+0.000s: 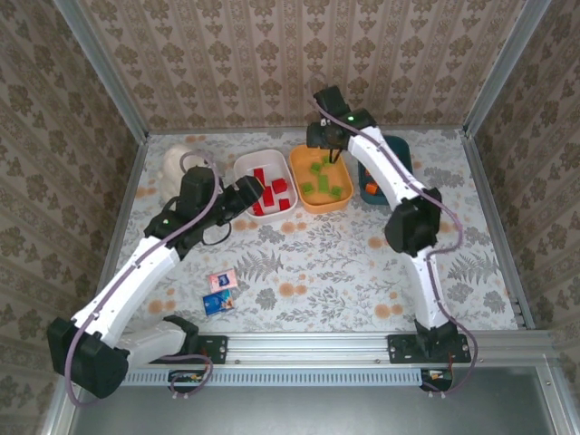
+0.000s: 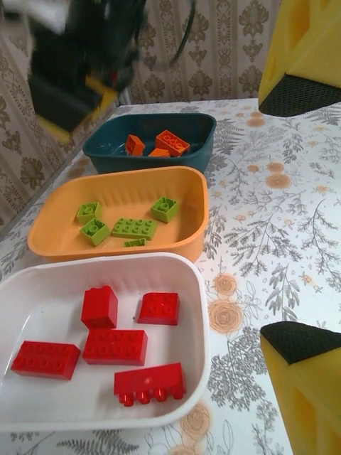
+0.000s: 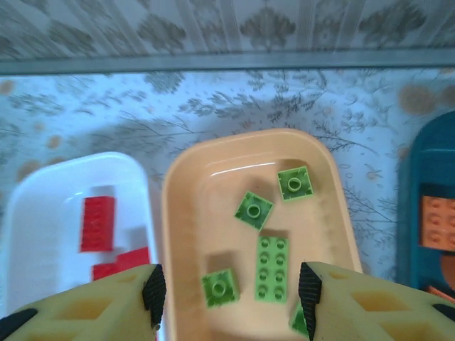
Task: Sort the legos into containers by color
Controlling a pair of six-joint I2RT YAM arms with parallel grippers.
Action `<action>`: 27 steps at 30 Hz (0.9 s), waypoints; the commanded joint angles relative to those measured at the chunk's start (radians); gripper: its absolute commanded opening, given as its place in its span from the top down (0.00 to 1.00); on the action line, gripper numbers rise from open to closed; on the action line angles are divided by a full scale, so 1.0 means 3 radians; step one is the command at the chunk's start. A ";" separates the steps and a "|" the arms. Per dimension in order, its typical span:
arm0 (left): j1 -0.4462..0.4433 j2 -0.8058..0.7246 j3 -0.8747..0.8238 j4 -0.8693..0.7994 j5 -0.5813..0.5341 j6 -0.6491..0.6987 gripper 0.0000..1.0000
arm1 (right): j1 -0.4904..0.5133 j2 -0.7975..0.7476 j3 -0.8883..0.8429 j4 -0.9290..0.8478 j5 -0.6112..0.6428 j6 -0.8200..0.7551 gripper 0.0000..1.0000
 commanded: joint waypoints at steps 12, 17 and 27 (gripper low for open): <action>0.0455 -0.0977 -0.0291 -0.1717 -0.0577 0.0464 0.00 | -0.0103 -0.3160 -0.3321 0.0410 0.0486 0.0059 0.00; 0.0489 -0.0956 -0.0251 -0.2409 -0.1962 0.0224 0.00 | -0.0153 -0.3903 -0.4042 -0.0065 0.1707 0.0542 0.00; 0.0691 -0.0996 -0.1577 -0.0035 -0.2900 0.1993 0.00 | -0.0322 -0.4299 -0.5884 0.2289 0.2342 -0.0591 0.00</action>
